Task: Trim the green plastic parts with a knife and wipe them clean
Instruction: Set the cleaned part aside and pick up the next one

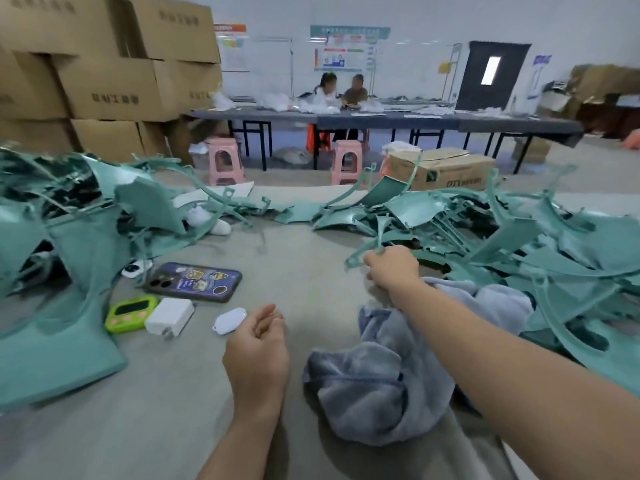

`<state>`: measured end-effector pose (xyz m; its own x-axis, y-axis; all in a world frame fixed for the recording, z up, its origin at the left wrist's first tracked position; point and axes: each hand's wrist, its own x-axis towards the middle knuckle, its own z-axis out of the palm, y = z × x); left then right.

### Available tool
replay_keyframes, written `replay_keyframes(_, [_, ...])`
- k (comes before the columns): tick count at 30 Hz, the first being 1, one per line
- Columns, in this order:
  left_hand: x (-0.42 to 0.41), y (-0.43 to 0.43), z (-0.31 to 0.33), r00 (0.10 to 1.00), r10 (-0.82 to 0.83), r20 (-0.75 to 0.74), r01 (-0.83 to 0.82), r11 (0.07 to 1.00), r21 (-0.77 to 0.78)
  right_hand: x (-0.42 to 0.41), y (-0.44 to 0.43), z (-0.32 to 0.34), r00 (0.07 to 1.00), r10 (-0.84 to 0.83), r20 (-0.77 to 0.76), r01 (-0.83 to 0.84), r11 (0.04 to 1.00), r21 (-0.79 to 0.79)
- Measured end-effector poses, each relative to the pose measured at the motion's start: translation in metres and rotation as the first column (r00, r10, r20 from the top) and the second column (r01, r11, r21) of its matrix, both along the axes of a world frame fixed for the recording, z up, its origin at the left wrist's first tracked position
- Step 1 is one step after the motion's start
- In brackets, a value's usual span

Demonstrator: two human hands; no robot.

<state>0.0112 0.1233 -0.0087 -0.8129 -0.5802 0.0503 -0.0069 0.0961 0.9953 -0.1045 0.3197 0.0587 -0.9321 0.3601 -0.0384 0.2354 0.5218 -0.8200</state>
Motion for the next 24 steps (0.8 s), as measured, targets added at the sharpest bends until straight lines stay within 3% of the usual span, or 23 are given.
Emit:
replay_keyframes(2, [-0.003, -0.001, -0.001, 0.999, -0.035, 0.009, 0.035, 0.997, 0.072, -0.001, -0.005, 0.007, 0.993, -0.038, -0.108, 0.017, 0.983, -0.184])
replay_keyframes(5, [-0.007, -0.001, -0.002, 0.996, -0.084, 0.023, 0.081, 0.989, 0.12, 0.021, -0.008, 0.031, 0.958, -0.127, -0.258, -0.026, 0.856, -0.516])
replay_keyframes(9, [-0.005, 0.004, 0.005, 0.993, -0.121, -0.003, 0.12, 0.983, 0.14, 0.078, -0.012, 0.034, 0.902, -0.167, -0.399, -0.106, 0.809, -0.578])
replay_keyframes(11, [-0.001, 0.008, 0.012, 0.985, -0.157, -0.068, 0.168, 0.962, 0.213, 0.111, -0.018, 0.013, 0.895, -0.131, -0.427, -0.103, 0.87, -0.482])
replay_keyframes(13, [0.005, 0.011, 0.021, 0.963, -0.211, -0.169, 0.252, 0.924, 0.287, 0.136, -0.023, -0.01, 0.9, -0.013, -0.435, -0.097, 0.968, -0.231])
replay_keyframes(15, [0.011, 0.014, 0.029, 0.918, -0.303, -0.256, 0.372, 0.881, 0.293, 0.15, -0.028, -0.023, 0.912, 0.15, -0.381, -0.166, 0.986, -0.01])
replay_keyframes(20, [0.023, 0.029, 0.039, 0.826, -0.496, -0.269, 0.562, 0.688, 0.459, 0.169, -0.045, -0.029, 0.833, 0.471, -0.29, -0.364, 0.862, 0.352])
replay_keyframes(24, [0.025, 0.031, 0.04, 0.847, -0.49, -0.205, 0.526, 0.716, 0.459, 0.172, -0.049, -0.03, 0.762, 0.621, -0.185, -0.475, 0.73, 0.491])
